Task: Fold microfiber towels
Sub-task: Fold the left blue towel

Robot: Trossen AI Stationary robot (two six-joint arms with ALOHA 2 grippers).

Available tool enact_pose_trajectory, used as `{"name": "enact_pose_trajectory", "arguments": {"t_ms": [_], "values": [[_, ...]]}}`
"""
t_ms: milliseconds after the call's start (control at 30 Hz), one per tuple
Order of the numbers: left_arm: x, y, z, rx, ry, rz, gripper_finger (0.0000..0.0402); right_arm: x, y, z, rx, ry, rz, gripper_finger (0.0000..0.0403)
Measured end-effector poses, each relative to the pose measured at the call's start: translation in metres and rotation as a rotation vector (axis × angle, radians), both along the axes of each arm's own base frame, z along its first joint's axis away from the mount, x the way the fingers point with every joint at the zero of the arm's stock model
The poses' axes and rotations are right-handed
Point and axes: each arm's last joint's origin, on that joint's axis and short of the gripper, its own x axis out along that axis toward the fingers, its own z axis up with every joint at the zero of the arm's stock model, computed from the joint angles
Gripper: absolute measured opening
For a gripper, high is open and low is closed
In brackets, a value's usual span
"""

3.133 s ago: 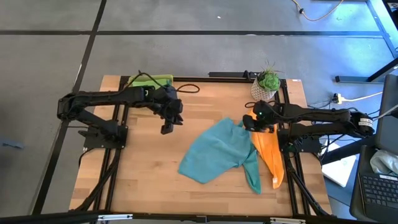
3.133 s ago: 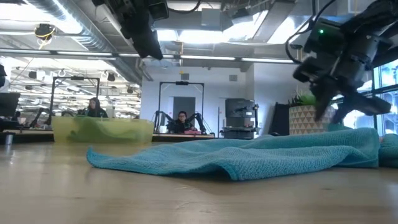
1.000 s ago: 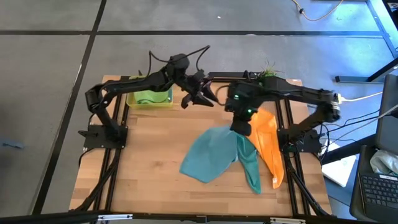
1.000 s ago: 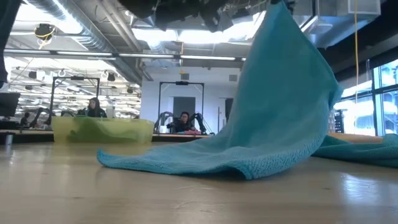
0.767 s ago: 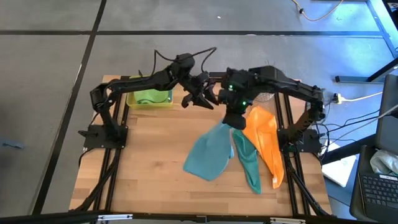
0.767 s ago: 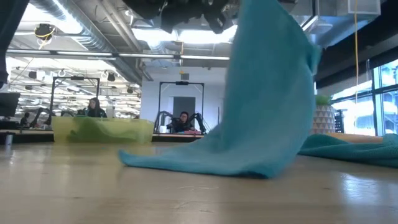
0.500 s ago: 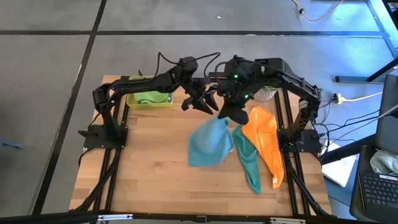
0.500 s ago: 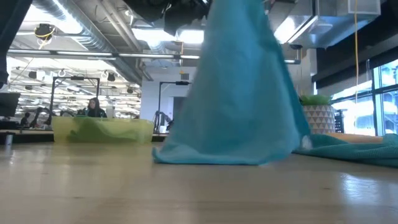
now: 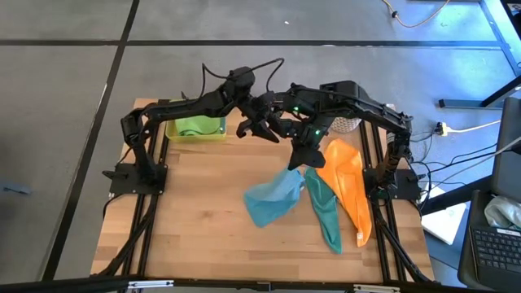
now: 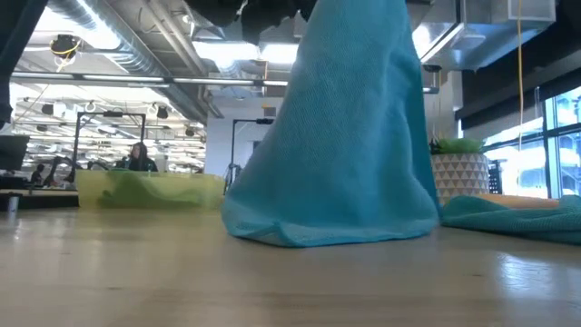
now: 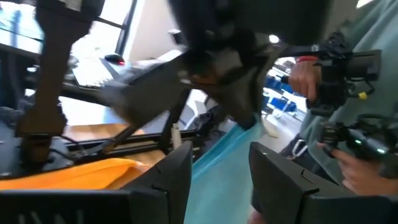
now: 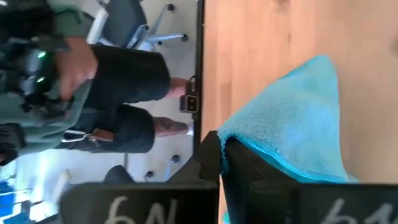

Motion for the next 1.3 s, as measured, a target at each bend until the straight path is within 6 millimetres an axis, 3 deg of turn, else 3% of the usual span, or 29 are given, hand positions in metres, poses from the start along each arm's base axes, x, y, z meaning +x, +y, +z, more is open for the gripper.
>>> {"name": "enact_pose_trajectory", "arguments": {"t_ms": [233, 367, 667, 867, 1133, 1300], "values": [[0.013, -0.043, 0.0, 0.003, -0.004, -0.108, 0.0151, 0.0, -0.003, 0.0, -0.092, -0.02, -0.012, 0.0006], [0.017, -0.056, -0.001, 0.016, -0.018, -0.109, 0.015, -0.001, -0.003, 0.0, -0.096, -0.027, -0.002, 0.0009], [0.029, -0.058, -0.011, 0.039, -0.029, 0.007, 0.0148, 0.001, 0.004, 0.001, -0.058, -0.049, 0.035, 0.0006], [0.038, -0.074, -0.016, 0.048, -0.053, 0.001, 0.0151, 0.0, 0.011, 0.001, -0.055, -0.041, 0.06, 0.0008], [0.041, -0.083, -0.021, -0.027, 0.044, -0.021, 0.0151, -0.003, 0.015, 0.001, -0.124, -0.039, 0.079, 0.0009], [0.04, -0.085, -0.028, -0.099, 0.174, -0.082, 0.0151, -0.005, 0.011, 0.004, -0.183, -0.039, 0.003, 0.0009]]}}
